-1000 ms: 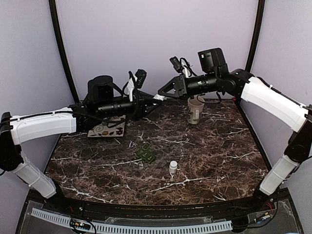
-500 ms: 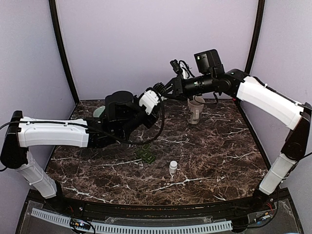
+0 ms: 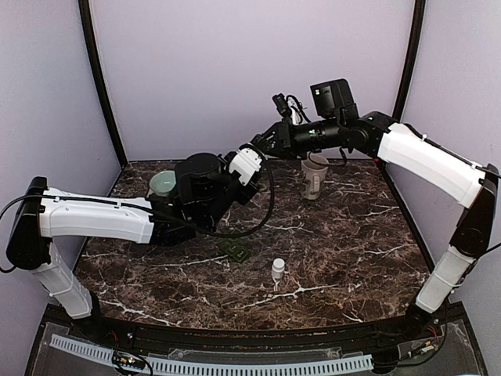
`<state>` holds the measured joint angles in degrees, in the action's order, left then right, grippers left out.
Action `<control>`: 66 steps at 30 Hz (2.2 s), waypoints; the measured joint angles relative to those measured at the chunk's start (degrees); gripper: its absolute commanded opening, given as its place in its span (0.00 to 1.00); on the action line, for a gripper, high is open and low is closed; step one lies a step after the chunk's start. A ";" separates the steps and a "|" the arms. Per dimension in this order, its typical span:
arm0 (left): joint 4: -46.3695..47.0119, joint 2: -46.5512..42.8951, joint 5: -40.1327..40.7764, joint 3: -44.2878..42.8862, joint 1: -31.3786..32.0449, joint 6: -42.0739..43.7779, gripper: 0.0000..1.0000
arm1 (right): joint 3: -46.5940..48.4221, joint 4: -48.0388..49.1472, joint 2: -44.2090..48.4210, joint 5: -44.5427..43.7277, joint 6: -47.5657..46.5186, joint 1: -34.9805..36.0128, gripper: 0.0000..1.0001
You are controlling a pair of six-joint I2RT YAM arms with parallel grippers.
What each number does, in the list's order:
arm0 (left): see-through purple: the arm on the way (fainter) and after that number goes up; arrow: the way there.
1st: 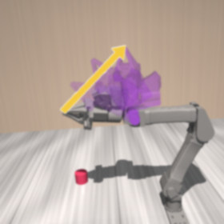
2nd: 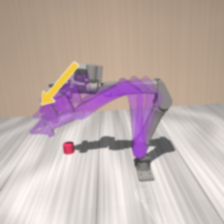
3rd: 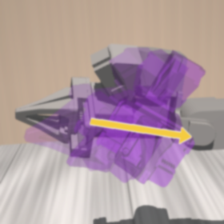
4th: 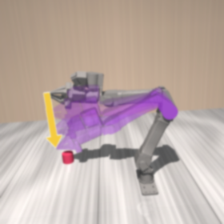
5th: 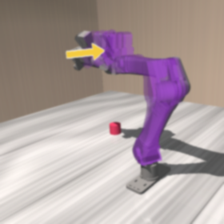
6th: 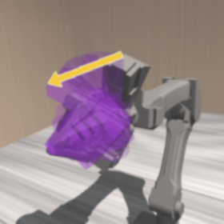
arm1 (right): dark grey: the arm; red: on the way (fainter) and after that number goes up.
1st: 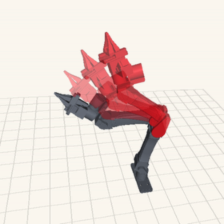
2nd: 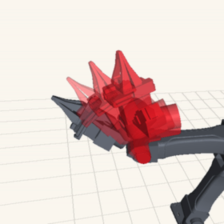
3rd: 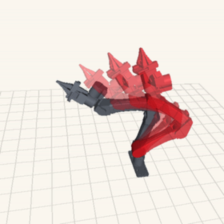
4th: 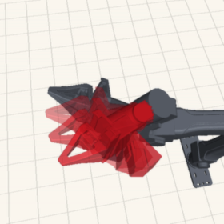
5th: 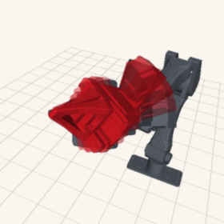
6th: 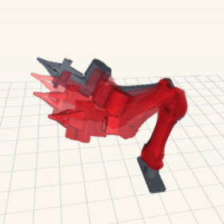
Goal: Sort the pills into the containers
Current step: Screw the lid of the pill bottle onto the pill bottle, then pass from the left arm to the right, then place the pill bottle at the center of the board.
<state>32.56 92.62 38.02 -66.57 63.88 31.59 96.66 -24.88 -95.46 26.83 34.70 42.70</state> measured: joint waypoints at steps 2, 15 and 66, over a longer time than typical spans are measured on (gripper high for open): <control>0.33 -0.13 -0.59 0.13 0.07 -0.31 0.52 | -0.04 -0.33 -0.02 -0.07 0.09 0.13 0.00; -2.56 -12.39 -8.70 6.99 2.05 -8.74 0.63 | -2.14 -2.49 -1.09 -1.25 0.42 1.11 0.00; -19.30 -28.26 -25.38 23.74 -5.29 -44.50 0.63 | -42.86 13.75 -1.42 -49.16 -7.63 -10.95 0.19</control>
<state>13.26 64.36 12.64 -42.83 58.59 -12.91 53.80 -11.14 -96.88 -22.33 27.07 31.75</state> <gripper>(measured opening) 0.630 0.212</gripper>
